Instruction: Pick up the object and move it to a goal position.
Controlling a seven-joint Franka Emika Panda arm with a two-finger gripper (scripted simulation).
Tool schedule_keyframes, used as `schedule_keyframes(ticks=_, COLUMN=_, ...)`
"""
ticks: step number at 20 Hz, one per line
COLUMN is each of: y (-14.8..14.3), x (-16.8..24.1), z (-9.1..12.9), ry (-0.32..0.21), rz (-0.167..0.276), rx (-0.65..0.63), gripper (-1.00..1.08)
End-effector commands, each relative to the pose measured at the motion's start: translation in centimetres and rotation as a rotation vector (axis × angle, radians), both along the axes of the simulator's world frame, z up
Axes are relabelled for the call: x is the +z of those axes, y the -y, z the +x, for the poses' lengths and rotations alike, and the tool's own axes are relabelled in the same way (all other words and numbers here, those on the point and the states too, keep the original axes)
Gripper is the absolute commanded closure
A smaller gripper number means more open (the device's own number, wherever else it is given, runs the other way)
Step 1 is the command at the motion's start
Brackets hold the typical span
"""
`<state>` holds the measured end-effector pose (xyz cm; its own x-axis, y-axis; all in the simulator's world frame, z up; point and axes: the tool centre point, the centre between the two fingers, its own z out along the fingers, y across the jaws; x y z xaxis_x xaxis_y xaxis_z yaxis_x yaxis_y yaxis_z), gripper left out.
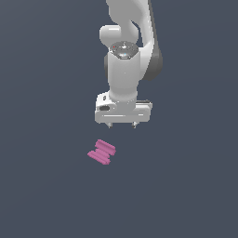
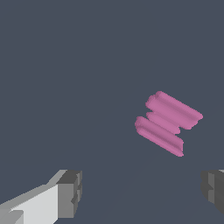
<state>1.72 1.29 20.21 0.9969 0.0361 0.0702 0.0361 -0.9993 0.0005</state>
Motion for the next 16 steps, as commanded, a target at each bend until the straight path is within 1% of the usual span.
schedule_keyframes(ticks=1, y=0.00, x=0.00, z=0.00, ry=0.000, rz=0.000, rx=0.000, gripper=-0.20)
schedule_keyframes(ticks=7, y=-0.24, x=0.44, z=-0.14, ry=0.004, rz=-0.014, rx=0.017, gripper=-0.20)
schedule_keyframes(ticks=12, y=-0.24, x=0.41, z=-0.15, ry=0.003, rz=-0.017, rx=0.020, gripper=-0.20)
schedule_keyframes(ticks=16, y=-0.13, x=-0.04, z=-0.15, ry=-0.003, rz=-0.034, rx=0.035, gripper=-0.20)
